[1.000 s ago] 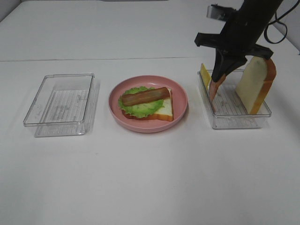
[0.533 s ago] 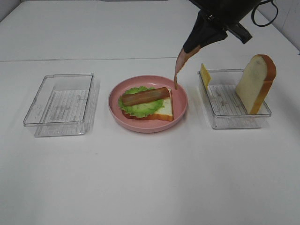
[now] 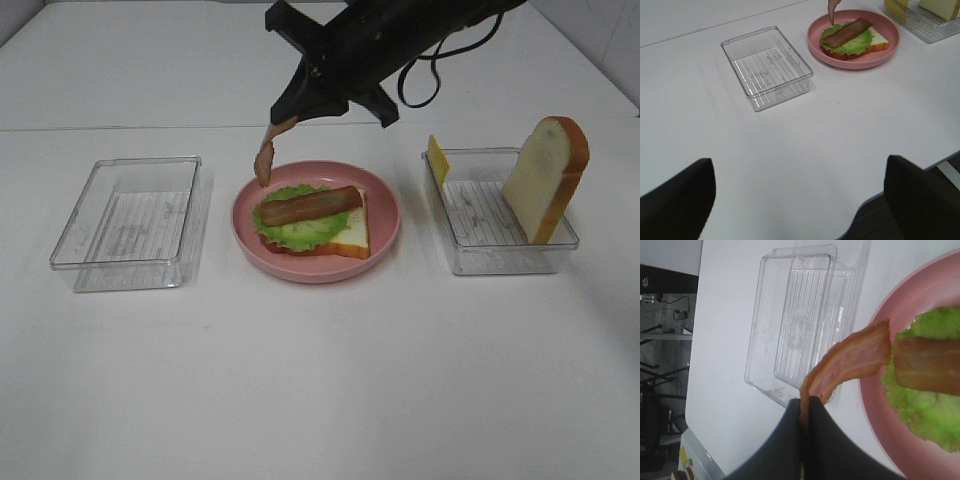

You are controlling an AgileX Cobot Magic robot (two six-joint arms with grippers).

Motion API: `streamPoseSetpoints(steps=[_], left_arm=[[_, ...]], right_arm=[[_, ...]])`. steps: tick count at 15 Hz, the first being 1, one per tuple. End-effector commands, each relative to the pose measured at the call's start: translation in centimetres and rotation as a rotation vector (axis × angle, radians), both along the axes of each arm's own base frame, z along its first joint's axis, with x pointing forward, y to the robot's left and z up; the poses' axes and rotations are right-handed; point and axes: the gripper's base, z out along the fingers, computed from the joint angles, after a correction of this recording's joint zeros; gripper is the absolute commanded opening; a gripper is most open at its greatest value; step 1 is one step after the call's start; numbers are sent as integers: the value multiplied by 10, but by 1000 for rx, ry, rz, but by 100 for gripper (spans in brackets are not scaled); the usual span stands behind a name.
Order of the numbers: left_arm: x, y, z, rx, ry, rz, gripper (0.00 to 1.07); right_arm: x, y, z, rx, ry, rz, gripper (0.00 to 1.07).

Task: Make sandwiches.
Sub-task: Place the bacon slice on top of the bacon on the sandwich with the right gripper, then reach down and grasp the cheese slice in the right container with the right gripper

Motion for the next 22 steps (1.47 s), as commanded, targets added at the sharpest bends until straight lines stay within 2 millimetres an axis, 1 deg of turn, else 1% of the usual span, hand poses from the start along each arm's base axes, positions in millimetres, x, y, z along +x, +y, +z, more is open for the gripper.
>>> streamPoseSetpoints(steps=[1, 3, 6, 7, 12, 13, 14, 15, 16, 17, 18, 19, 20, 21, 22], left_arm=[[-3, 1, 0, -15, -30, -2, 87], [-3, 1, 0, -15, -30, -2, 87], [-3, 1, 0, -15, -30, -2, 87], [-3, 1, 0, -15, -30, -2, 87], [-3, 1, 0, -15, -30, -2, 87], [-3, 1, 0, -15, -30, -2, 87], [-3, 1, 0, -15, -30, -2, 87], [-3, 1, 0, -15, -30, -2, 87], [-3, 1, 0, -15, -30, -2, 87], [-3, 1, 0, -15, -30, -2, 87], [-3, 1, 0, -15, -30, -2, 87], [-3, 1, 0, -15, -30, -2, 87], [-3, 1, 0, -15, -30, -2, 87], [-3, 1, 0, -15, -30, -2, 87], [-3, 1, 0, -15, -30, -2, 87]], right_arm=[[9, 4, -24, 7, 20, -35, 0], [10, -1, -43, -89, 56, -41, 0], [10, -9, -49, -190, 80, -64, 1], [9, -13, -52, -249, 80, -59, 8], [7, -22, -58, -371, 100, -52, 18], [6, -24, -59, -394, 105, -44, 25], [5, -25, -59, -409, 110, -32, 34], [4, -26, -60, -427, 117, -17, 54], [3, -27, -60, -432, 122, -12, 59], [1, -28, -57, -439, 129, 4, 65], [0, -28, -55, -441, 129, 9, 65], [-1, -29, -47, -442, 116, 18, 65], [-3, -30, -35, -446, 92, 23, 65], [-8, -36, -6, -489, 47, 51, 65], [-9, -41, 8, -534, 35, 66, 65]])
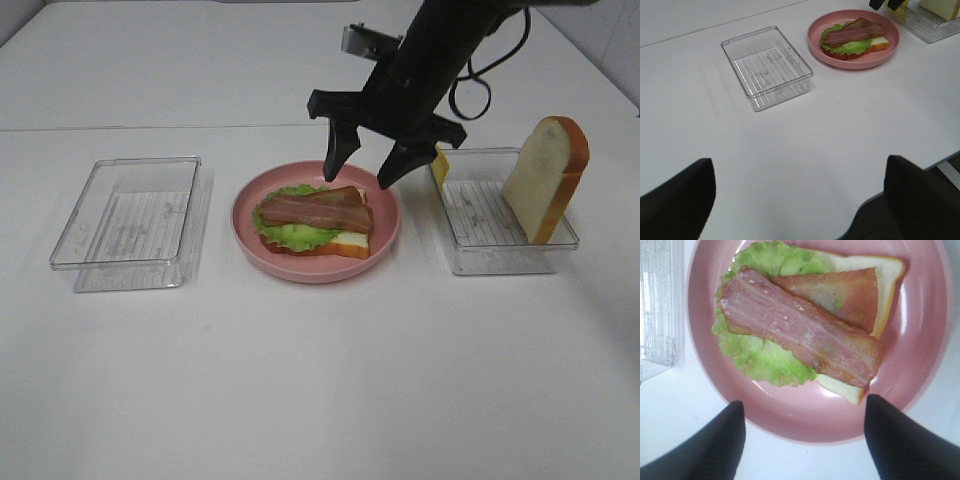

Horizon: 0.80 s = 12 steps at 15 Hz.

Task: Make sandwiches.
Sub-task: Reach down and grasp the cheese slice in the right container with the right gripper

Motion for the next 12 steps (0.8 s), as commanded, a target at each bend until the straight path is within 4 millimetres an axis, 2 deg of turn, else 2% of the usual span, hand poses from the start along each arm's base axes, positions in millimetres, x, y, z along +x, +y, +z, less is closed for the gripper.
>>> streamPoseSetpoints(steps=[1, 2, 4, 6, 9, 12], left_arm=[[-3, 1, 0, -15, -30, -2, 87], [-3, 1, 0, -15, -30, -2, 87], [-3, 1, 0, -15, -30, -2, 87], [-3, 1, 0, -15, -30, -2, 87], [-3, 1, 0, -15, -30, -2, 87], [-3, 1, 0, -15, -30, -2, 87]], right_arm=[[-3, -9, 29, -85, -30, 39, 65], [0, -18, 47, -184, -50, 45, 65], [5, -27, 64, -289, -102, 22, 62], [9, -31, 69, -330, -144, 2, 57], [19, -39, 62, -368, -173, -17, 56], [38, -52, 42, -261, -168, -76, 54]])
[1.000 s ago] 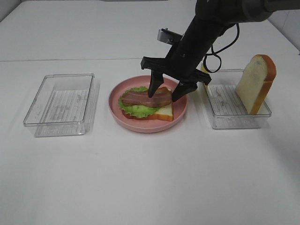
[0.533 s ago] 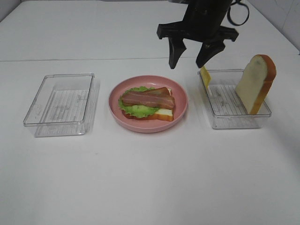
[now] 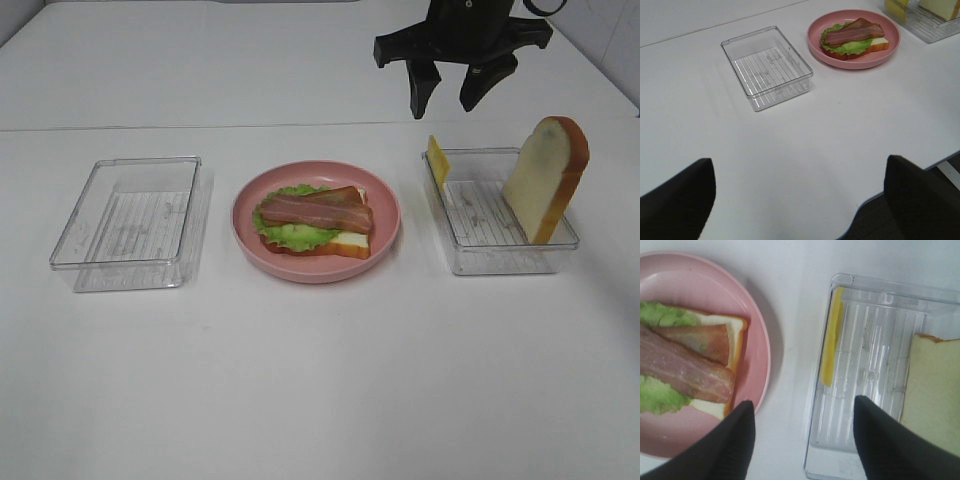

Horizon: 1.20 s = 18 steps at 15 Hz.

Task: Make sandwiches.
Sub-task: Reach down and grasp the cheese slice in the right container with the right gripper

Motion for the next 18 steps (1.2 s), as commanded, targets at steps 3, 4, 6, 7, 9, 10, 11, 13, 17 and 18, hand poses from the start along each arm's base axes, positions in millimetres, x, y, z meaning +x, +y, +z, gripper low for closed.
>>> streamPoseSetpoints(steps=[3, 4, 6, 7, 9, 10, 11, 13, 17, 18], left_arm=[[-3, 1, 0, -15, -30, -2, 87], [-3, 0, 0, -15, -29, -2, 87], [-3, 0, 0, -15, -29, -2, 87], [-3, 0, 0, -15, -29, -2, 87], [-3, 0, 0, -15, -29, -2, 87], [-3, 0, 0, -15, -29, -2, 87], [-3, 0, 0, -15, -29, -2, 87], [-3, 0, 0, -15, -29, -2, 87], [-3, 0, 0, -15, -29, -2, 87], [-3, 0, 0, -15, -29, -2, 87]], right_arm=[[22, -16, -29, 48, 0, -31, 53], [31, -28, -44, 51, 0, -56, 53], [36, -31, -53, 67, -2, -63, 53], [37, -31, -59, 72, 10, -67, 53], [39, -30, -68, 73, 23, -68, 53], [39, -29, -71, 77, 27, -69, 53], [40, -29, -77, 74, 36, -68, 52], [41, -29, -80, 72, 43, -68, 49], [41, -28, -86, 75, 60, -72, 26], [41, -29, -86, 74, 62, -72, 1]])
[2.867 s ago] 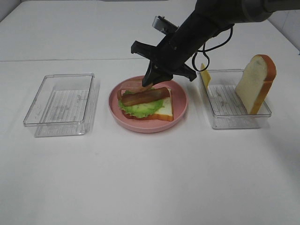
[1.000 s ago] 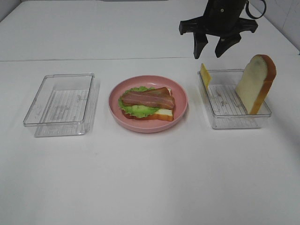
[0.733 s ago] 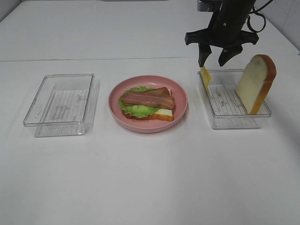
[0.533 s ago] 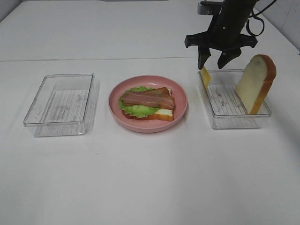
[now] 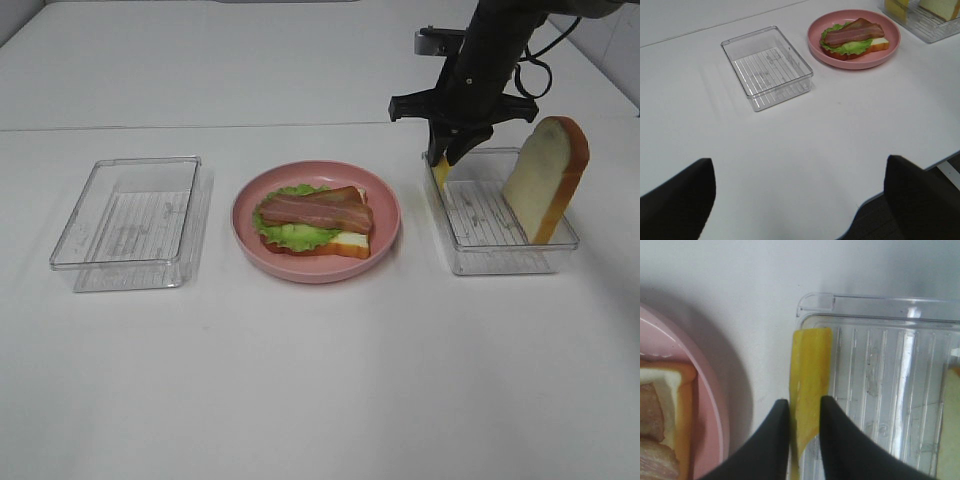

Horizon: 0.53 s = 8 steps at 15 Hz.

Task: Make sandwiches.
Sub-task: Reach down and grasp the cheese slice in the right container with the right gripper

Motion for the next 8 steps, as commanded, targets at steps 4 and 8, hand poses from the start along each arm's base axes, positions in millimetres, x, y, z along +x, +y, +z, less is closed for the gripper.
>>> streamPoseSetpoints(steps=[4, 8], left_arm=[[-3, 1, 0, -14, -29, -1, 87], [-3, 1, 0, -14, -29, -1, 87]], right_arm=[[0, 0, 3, 1, 0, 9, 0], [-8, -2, 41, 17, -46, 16, 0]])
